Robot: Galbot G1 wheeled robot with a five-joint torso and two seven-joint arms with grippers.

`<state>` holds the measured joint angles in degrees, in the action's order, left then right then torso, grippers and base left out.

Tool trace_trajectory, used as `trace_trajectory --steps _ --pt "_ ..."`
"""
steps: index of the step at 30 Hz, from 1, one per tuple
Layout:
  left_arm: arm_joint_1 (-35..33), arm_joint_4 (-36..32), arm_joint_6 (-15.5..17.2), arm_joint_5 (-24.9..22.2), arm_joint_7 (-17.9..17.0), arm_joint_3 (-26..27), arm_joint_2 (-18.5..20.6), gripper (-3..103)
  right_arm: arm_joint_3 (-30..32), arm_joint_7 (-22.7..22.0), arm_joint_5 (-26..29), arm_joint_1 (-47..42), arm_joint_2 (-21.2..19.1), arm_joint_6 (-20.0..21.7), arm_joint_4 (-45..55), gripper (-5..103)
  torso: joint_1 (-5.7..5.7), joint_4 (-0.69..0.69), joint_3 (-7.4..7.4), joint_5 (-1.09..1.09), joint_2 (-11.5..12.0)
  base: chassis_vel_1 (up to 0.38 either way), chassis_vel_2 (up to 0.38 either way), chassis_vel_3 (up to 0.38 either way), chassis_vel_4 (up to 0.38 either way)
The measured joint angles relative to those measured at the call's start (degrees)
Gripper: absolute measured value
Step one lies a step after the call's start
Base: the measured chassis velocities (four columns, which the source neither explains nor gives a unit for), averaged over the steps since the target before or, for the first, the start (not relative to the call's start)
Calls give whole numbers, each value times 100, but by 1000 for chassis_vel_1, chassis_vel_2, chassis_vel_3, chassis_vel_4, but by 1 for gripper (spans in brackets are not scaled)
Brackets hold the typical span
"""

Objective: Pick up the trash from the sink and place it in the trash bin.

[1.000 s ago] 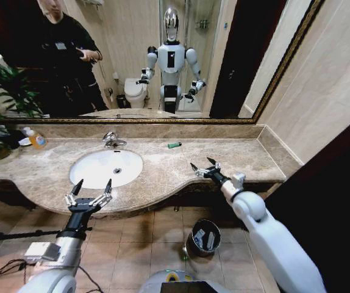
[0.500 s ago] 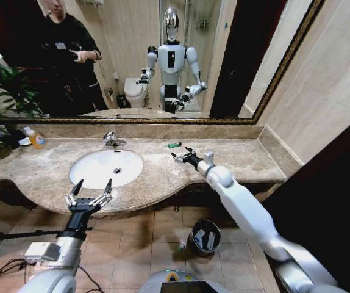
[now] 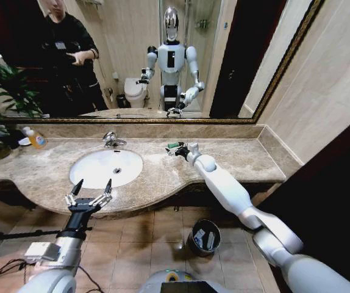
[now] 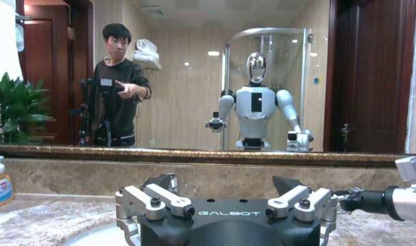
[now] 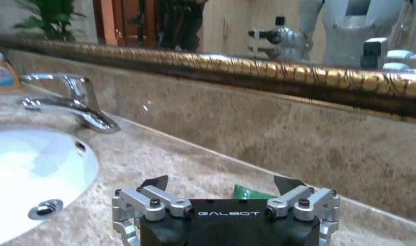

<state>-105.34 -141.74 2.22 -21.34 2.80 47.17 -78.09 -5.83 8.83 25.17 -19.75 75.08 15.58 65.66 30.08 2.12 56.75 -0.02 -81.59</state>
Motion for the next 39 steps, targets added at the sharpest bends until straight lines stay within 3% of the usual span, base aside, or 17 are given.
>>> trace_trajectory --steps 8,27,39 --pt "0 0 0 0 0 0 0 100 180 -112 -216 18 136 -15 -377 100 0 -3 0 1 -1 0 0 0 0" --pt "0 0 0 0 0 0 0 100 410 150 -765 865 1151 -523 -2260 100 0 -1 0 1 -1 0 0 0 0" --pt "0 0 0 0 0 0 0 100 448 129 -824 997 1432 -378 -2706 100 0 -1 0 2 -1 0 0 0 0"
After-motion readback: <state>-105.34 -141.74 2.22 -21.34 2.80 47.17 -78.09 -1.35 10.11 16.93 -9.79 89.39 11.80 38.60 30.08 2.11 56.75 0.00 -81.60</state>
